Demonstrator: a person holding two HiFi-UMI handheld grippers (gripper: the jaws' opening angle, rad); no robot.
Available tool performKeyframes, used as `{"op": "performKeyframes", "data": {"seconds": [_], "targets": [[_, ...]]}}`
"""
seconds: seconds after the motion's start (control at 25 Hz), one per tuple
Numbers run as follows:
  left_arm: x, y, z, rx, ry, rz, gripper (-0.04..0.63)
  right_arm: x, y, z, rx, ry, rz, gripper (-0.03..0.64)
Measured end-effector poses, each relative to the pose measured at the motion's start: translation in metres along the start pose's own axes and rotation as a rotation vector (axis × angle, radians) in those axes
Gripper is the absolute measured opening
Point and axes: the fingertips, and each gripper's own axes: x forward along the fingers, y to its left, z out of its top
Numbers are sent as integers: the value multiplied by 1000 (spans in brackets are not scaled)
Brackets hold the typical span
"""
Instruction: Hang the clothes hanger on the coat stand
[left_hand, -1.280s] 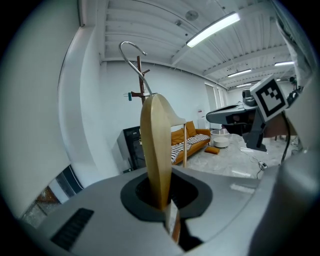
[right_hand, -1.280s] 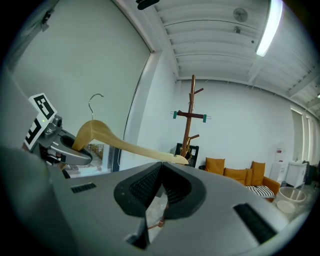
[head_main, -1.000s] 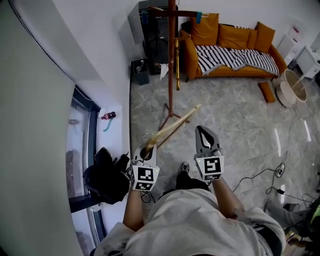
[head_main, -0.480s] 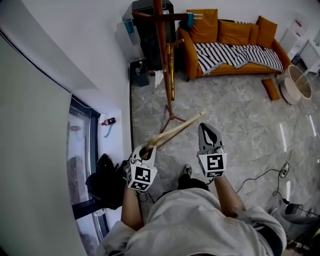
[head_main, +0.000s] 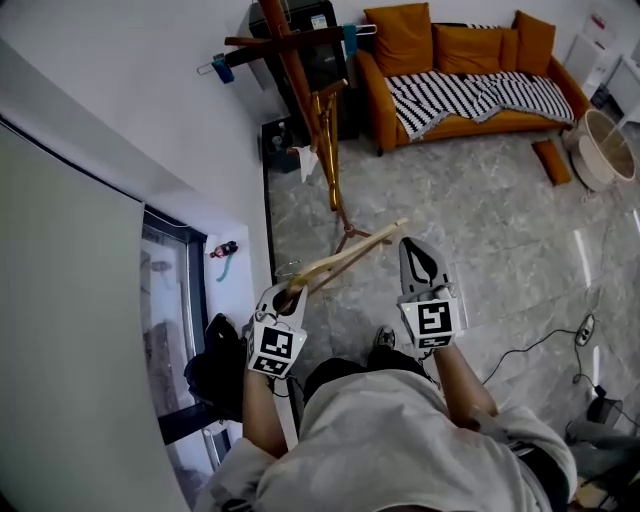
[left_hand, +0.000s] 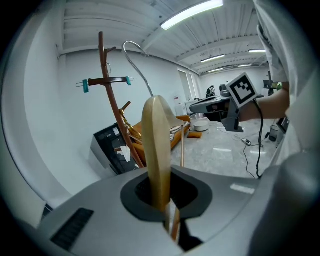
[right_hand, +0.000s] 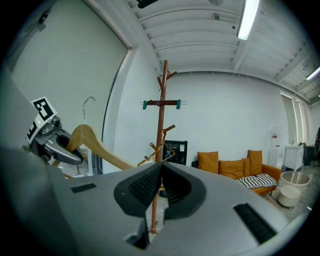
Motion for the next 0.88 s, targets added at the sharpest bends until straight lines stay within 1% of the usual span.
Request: {"op": "performKeyframes", "data": {"seconds": [0.24, 0.52, 0.76, 0.88], "targets": [[13, 6, 0, 65, 29, -56, 9, 6, -11, -7, 4, 21, -11, 5], [35, 32, -6, 112, 33, -111, 9, 15, -13, -16, -13, 55, -49, 5], [64, 54, -5, 185, 29, -203, 9, 36, -16, -22, -15, 93, -102, 5], [78, 66, -4, 207, 24, -254, 9, 49, -15, -24, -7, 106, -131, 5]]}}
